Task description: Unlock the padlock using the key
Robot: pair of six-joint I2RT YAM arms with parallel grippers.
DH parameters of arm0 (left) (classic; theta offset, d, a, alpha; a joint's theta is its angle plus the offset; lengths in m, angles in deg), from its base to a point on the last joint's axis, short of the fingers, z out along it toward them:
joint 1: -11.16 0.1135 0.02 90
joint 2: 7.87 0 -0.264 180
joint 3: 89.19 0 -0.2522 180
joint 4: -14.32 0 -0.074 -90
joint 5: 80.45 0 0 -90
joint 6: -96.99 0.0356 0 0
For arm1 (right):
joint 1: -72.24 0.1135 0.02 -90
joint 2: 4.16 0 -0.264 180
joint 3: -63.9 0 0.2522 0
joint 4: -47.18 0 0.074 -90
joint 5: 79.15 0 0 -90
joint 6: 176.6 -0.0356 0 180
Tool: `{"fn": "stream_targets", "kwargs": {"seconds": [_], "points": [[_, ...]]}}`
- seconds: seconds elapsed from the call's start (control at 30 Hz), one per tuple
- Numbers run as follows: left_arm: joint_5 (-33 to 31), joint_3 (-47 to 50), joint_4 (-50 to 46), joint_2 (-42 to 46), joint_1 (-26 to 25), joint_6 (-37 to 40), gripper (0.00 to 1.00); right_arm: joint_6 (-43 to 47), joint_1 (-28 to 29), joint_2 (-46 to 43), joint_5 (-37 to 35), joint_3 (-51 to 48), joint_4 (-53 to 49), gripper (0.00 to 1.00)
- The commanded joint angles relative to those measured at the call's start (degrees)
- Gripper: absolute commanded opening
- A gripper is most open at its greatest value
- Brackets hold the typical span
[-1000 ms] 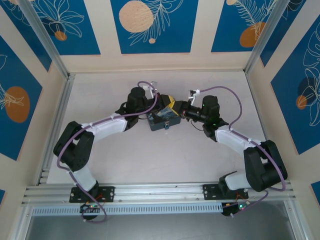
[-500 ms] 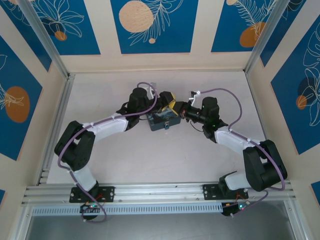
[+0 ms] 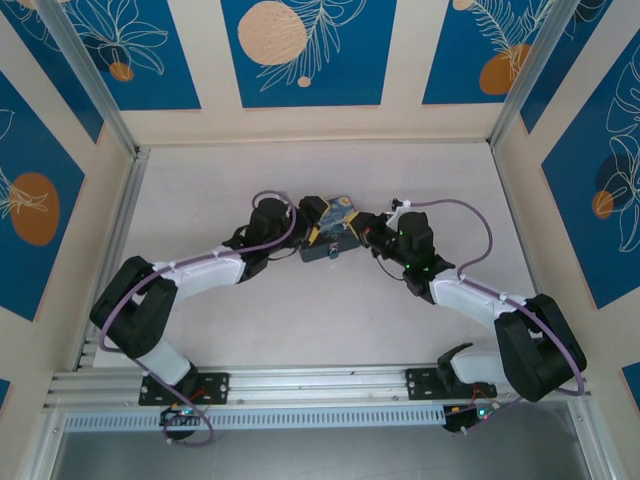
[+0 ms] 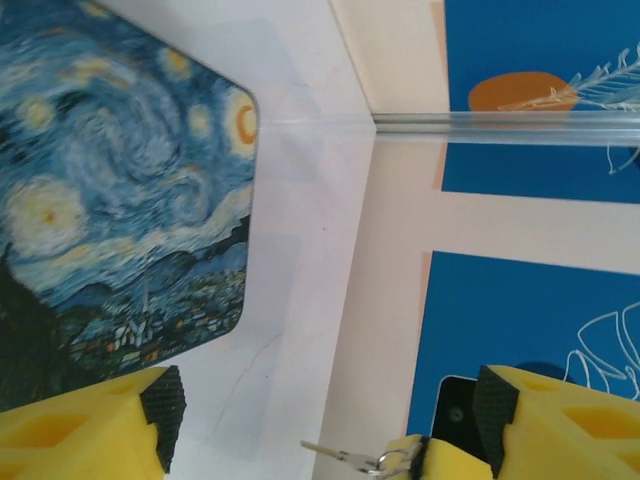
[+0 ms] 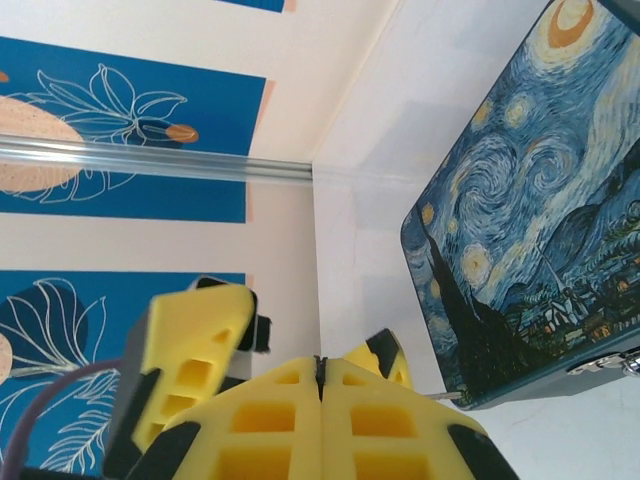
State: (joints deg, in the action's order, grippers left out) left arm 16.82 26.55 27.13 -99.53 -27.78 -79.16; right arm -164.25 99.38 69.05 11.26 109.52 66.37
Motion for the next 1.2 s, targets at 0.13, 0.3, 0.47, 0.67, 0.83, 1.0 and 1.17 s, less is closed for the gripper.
{"fn": "stream_targets", "kwargs": {"seconds": [0.13, 0.3, 0.47, 0.67, 0.83, 1.0, 1.17], "points": [[-4.6, 1.3, 4.8, 0.9, -2.5, -6.1, 0.52, -2.4, 2.8, 1.0, -7.5, 2.5, 1.8, 0.00], [-5.9, 1.1, 5.5, 0.6, -3.0, -6.9, 0.40, -3.2, 4.1, 2.8, -8.4, 3.3, 2.9, 0.00], [-6.8, 1.2, 6.0, 0.3, -3.3, -7.8, 0.35, -3.6, 4.8, 4.2, -8.7, 3.7, 3.5, 0.00], [-6.7, 0.8, 6.9, -0.7, -3.8, -8.7, 0.29, -4.3, 5.1, 5.2, -9.0, 3.6, 4.6, 0.00], [-7.0, 0.7, 7.4, -1.3, -4.2, -9.2, 0.28, -4.3, 5.2, 5.5, -9.1, 3.7, 4.6, 0.00], [-7.6, 0.6, 7.3, -1.5, -4.6, -9.5, 0.13, -4.5, 5.3, 5.6, -9.2, 3.4, 4.7, 0.00], [-8.0, 0.5, 6.8, -1.4, -4.6, -9.3, 0.00, -4.1, 5.2, 5.2, -8.8, 2.7, 4.7, 0.00]]}}
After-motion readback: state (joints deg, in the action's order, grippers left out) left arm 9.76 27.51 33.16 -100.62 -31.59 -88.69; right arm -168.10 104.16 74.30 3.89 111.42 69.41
